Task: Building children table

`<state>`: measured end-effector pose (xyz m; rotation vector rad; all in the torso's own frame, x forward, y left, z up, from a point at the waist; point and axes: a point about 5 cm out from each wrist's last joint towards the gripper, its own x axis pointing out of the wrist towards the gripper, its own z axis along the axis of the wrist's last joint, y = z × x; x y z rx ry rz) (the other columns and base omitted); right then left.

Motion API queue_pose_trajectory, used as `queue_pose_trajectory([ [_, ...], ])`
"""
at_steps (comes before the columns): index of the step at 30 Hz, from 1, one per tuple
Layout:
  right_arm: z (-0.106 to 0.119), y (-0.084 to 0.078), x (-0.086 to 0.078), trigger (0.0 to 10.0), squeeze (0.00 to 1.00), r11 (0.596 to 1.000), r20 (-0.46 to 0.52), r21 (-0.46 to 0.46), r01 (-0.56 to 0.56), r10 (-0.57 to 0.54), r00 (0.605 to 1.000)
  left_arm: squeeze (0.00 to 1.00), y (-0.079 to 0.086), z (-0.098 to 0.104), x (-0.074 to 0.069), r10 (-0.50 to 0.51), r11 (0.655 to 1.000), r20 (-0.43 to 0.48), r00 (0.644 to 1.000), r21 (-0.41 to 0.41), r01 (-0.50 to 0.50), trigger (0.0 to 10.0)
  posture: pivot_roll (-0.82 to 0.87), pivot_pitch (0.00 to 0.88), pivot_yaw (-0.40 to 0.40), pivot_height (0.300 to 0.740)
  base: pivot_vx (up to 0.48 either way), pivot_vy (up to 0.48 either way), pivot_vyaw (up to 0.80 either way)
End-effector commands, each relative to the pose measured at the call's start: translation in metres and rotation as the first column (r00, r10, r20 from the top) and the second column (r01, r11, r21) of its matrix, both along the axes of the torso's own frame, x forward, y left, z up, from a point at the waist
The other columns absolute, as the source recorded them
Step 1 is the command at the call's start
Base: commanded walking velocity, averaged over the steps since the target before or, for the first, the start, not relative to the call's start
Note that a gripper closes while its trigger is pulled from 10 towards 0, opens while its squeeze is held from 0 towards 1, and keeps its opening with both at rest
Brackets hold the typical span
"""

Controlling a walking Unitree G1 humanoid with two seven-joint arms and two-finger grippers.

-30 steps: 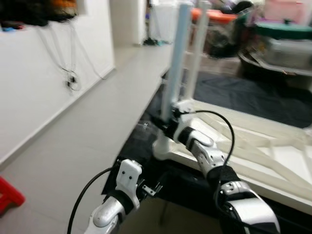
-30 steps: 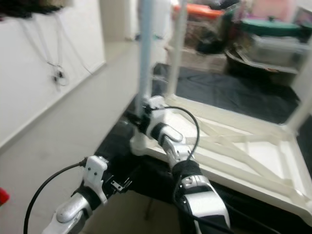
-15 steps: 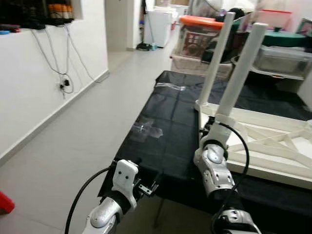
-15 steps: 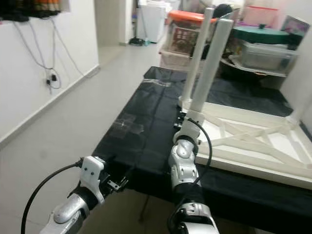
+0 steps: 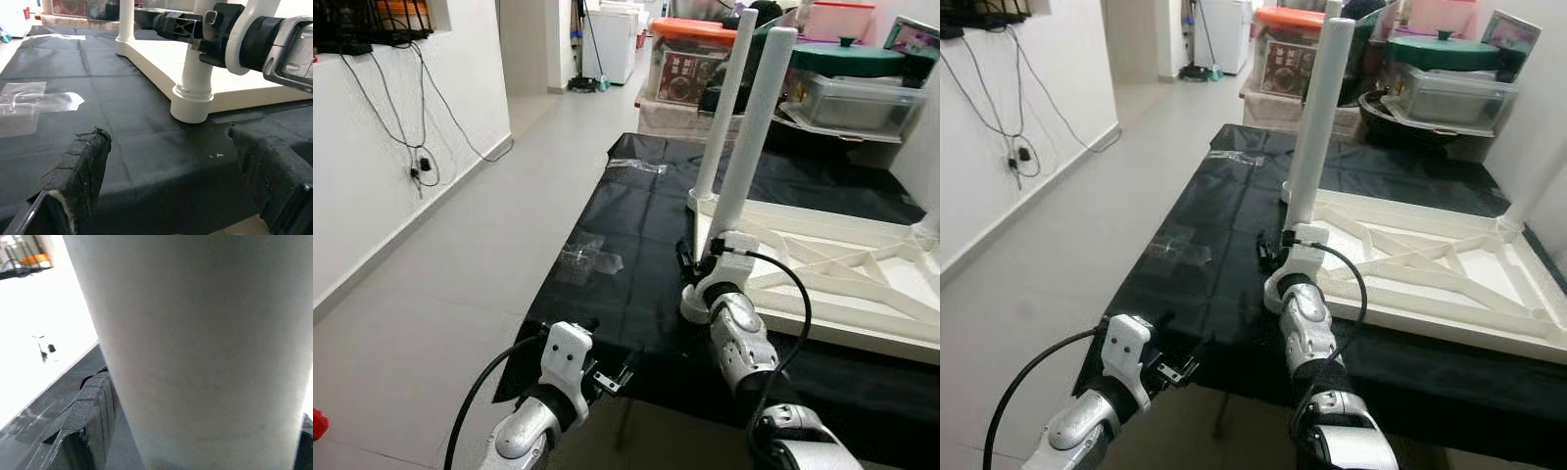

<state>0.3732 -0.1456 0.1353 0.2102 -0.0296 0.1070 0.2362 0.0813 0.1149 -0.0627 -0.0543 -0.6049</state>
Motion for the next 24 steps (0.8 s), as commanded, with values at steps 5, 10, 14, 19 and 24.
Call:
queue_pose_trajectory([
  [5, 0.005, 0.013, -0.002, 10.0, 0.0, 0.894, -0.034, -0.013, -0.448, 0.447, 0.894, 0.0, -0.001, -0.003, -0.001, -0.008, 1.0, -0.01, 1.0, 0.007, 0.008, 10.0, 0.19, 0.0, -0.076, 0.74, 0.0, 0.0, 0.0],
  [10, 0.002, 0.027, -0.007, 10.0, 0.0, 0.786, -0.051, -0.012, -0.618, 0.617, 0.786, 0.0, 0.0, -0.003, -0.001, -0.007, 1.0, -0.008, 1.0, 0.009, 0.007, 10.0, 0.19, 0.0, -0.073, 0.74, 0.0, 0.0, 0.0],
  [14, -0.003, 0.051, -0.021, 10.0, 0.0, 0.506, -0.102, -0.053, -0.861, 0.855, 0.509, 0.0, 0.0, -0.002, -0.001, -0.007, 1.0, -0.008, 1.0, 0.01, 0.007, 10.0, 0.2, 0.0, -0.074, 0.74, 0.0, 0.0, 0.0],
  [19, 0.001, 0.057, -0.025, 3.3, 0.0, 0.398, -0.094, -0.048, -0.916, 0.911, 0.401, 0.0, 0.0, -0.002, -0.001, -0.005, 1.0, -0.007, 1.0, 0.009, 0.005, 10.0, 0.2, 0.0, -0.078, 0.74, 0.0, 0.0, 0.0],
  [24, 0.009, 0.056, -0.02, 0.0, 0.0, 0.444, -0.063, -0.069, -0.893, 0.892, 0.448, 0.0, -0.001, -0.001, -0.001, -0.004, 1.0, -0.008, 1.0, 0.008, 0.004, 10.0, 0.19, 0.0, -0.076, 0.74, 0.0, 0.0, 0.0],
])
